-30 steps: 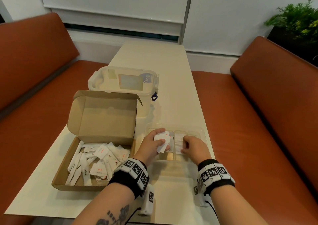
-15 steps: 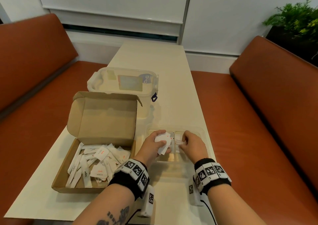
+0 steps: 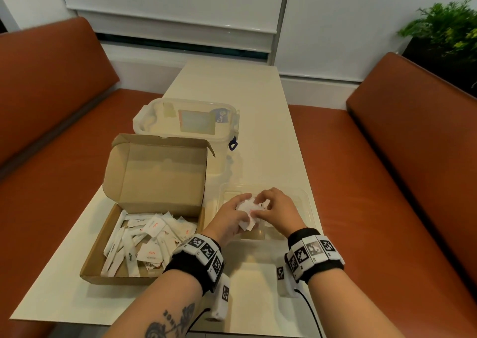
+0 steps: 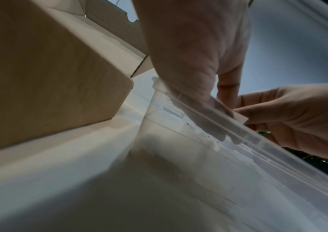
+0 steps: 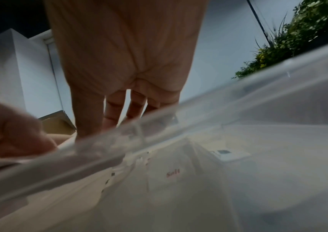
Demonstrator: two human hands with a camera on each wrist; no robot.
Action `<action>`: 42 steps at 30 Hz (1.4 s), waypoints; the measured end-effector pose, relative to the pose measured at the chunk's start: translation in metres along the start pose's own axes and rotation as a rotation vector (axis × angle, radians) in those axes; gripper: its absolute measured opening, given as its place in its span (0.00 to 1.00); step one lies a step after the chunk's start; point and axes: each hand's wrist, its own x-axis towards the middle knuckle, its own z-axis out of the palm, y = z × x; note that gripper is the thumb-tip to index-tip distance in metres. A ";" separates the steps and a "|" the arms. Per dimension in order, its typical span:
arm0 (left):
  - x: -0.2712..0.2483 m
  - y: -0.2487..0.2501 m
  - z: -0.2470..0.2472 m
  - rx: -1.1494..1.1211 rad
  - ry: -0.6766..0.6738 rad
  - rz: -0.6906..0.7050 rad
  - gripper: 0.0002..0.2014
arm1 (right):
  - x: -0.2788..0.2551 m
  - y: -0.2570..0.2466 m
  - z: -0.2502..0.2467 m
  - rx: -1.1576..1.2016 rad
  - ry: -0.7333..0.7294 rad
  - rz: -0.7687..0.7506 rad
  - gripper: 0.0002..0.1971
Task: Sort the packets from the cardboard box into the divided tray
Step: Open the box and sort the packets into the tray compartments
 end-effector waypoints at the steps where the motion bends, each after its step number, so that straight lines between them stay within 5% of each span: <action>1: 0.001 -0.001 0.000 -0.013 -0.001 0.005 0.32 | 0.000 0.000 -0.001 0.016 0.022 0.000 0.07; 7: -0.001 0.001 0.002 -0.104 0.035 0.054 0.28 | -0.004 0.003 0.000 0.443 0.163 0.114 0.11; 12: -0.004 0.002 0.005 -0.122 0.006 0.085 0.15 | -0.006 -0.005 0.003 0.703 0.138 0.223 0.10; 15: -0.003 -0.002 0.005 -0.093 0.049 0.108 0.15 | -0.008 -0.008 0.005 0.813 0.138 0.259 0.10; 24: 0.004 -0.011 0.005 0.258 0.174 0.195 0.02 | 0.002 -0.015 -0.012 0.174 0.031 -0.021 0.14; 28: 0.002 -0.009 0.006 0.093 0.170 0.153 0.04 | 0.001 -0.008 -0.022 0.167 0.029 0.066 0.03; 33: -0.002 -0.007 0.010 0.141 0.172 0.172 0.01 | -0.007 0.001 -0.025 0.223 0.012 0.113 0.04; 36: -0.003 -0.005 0.010 0.100 0.199 0.188 0.06 | -0.012 0.009 -0.029 0.323 0.136 0.160 0.04; 42: -0.006 -0.004 0.009 0.024 0.216 0.210 0.10 | -0.020 0.025 -0.019 0.056 0.204 0.251 0.10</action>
